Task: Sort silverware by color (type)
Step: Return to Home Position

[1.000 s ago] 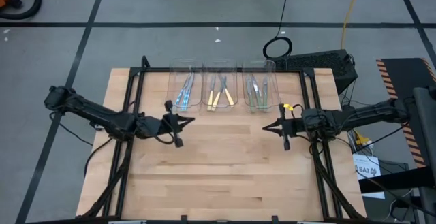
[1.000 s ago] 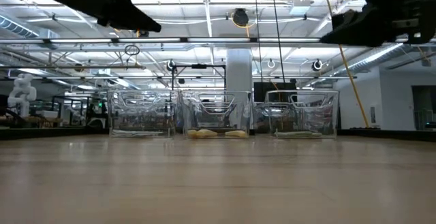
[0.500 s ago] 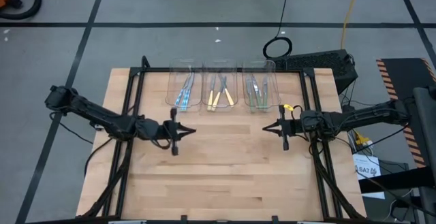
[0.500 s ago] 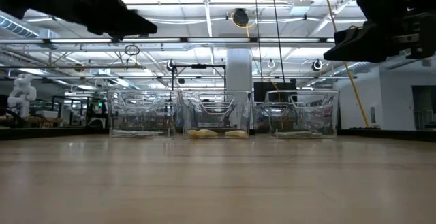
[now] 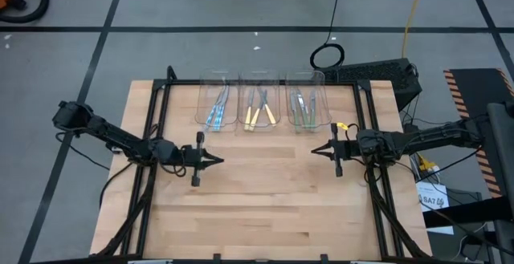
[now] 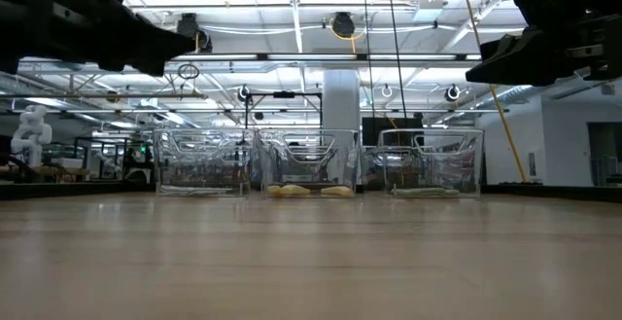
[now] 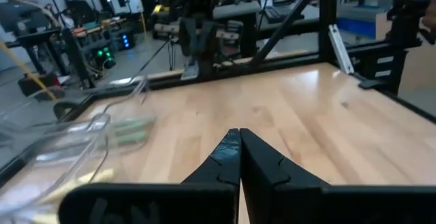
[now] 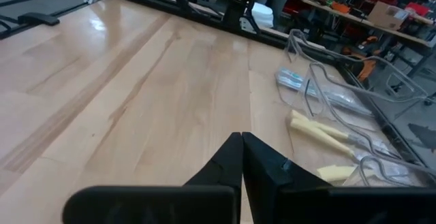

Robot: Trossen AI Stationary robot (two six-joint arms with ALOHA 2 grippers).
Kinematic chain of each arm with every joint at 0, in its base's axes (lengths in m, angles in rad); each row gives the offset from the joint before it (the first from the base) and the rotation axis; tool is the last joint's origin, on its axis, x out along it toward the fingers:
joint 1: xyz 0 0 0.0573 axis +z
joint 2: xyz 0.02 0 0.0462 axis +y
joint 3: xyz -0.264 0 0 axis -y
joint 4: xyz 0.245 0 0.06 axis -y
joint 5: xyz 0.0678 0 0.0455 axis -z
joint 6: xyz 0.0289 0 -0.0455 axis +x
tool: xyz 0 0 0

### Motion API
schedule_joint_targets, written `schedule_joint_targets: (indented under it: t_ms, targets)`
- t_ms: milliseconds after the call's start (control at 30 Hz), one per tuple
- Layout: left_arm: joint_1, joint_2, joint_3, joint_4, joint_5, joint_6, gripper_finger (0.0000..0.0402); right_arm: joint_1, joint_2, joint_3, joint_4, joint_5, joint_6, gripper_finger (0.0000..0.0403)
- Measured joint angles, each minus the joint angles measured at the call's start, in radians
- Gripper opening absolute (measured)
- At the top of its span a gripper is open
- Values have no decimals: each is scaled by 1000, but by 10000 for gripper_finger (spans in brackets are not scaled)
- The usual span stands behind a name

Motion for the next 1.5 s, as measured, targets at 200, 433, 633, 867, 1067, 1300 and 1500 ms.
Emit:
schedule_joint_targets:
  t_ms: [200, 433, 633, 867, 1067, 1300, 1500]
  targets:
    - [0, -73, -49, 29, 73, 4, 5, 0, -4, 0, -3, 1, -13, 4]
    - [1, -240, -135, -13, 103, -1, 5, 0, -15, 0, -18, 1, 0, 4]
    - [1, -409, -135, -197, 103, -9, 5, 0, -65, 0, -41, 3, 1, 4]
    - [1, -614, -135, -429, 99, -9, 5, 0, -90, 0, -80, 4, 5, 4]
    - [1, -786, -135, -614, 86, -33, 5, -2, -90, 0, -106, 4, 9, 4]
    - [1, -982, -135, -796, 72, -56, 5, -2, -122, 0, -124, 3, 2, 4]
    - [4, -1045, -109, -883, 81, -55, 5, -2, -187, -20, -154, 7, 11, 4]
